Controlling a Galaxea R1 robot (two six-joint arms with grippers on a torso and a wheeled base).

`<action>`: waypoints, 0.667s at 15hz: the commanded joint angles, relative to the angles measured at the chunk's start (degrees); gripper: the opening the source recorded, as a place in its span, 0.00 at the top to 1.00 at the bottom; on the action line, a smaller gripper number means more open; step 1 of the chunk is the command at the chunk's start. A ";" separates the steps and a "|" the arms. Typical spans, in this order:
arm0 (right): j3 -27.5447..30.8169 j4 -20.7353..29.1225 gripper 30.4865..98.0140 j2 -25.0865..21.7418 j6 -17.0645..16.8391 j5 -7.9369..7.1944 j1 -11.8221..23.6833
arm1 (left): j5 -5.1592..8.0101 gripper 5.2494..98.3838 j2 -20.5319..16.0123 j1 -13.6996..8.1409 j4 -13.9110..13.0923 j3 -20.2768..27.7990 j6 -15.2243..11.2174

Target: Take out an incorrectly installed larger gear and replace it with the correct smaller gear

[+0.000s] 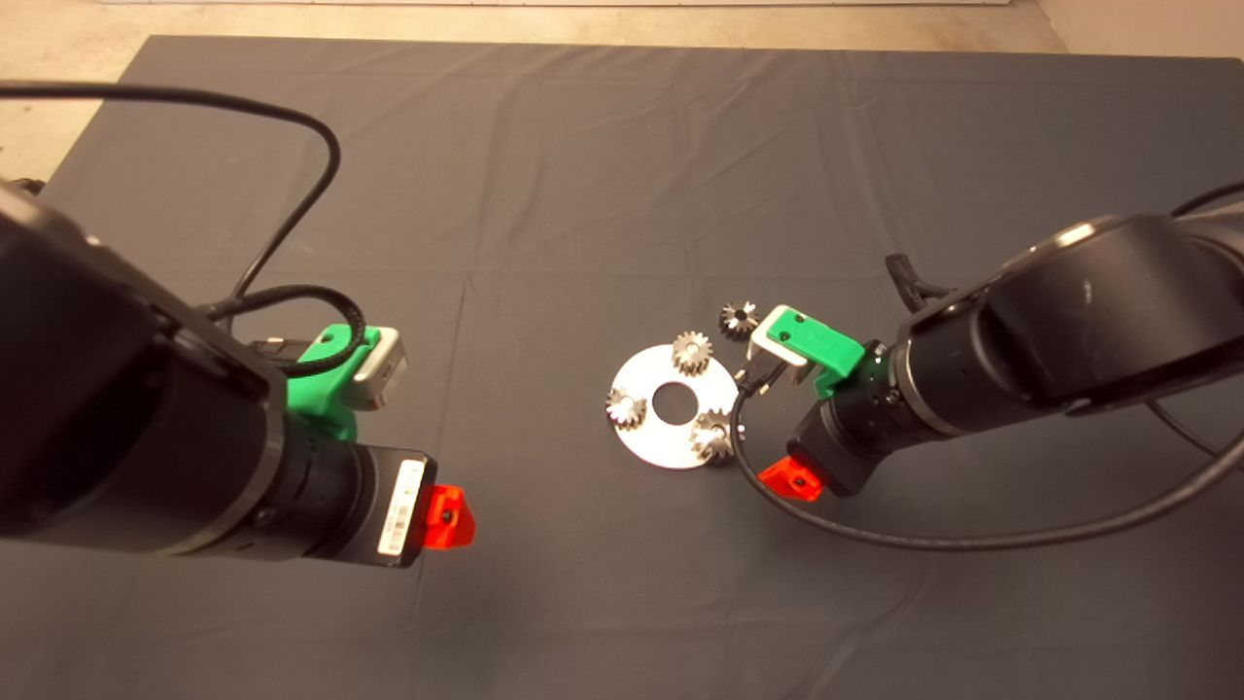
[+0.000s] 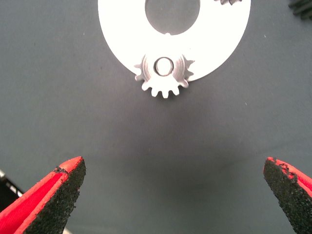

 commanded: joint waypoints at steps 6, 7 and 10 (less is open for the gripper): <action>-0.04 -11.36 0.02 0.50 -4.44 0.30 -6.29 | 7.55 0.01 0.00 -1.23 -0.60 0.81 -0.02; -0.27 -11.45 0.02 0.59 -4.93 0.30 -7.09 | 7.55 0.01 0.00 -1.23 -0.60 0.81 -0.02; -1.27 -13.56 0.02 2.08 -5.20 0.30 -8.06 | 7.55 0.01 0.00 -1.15 -0.60 0.81 -0.02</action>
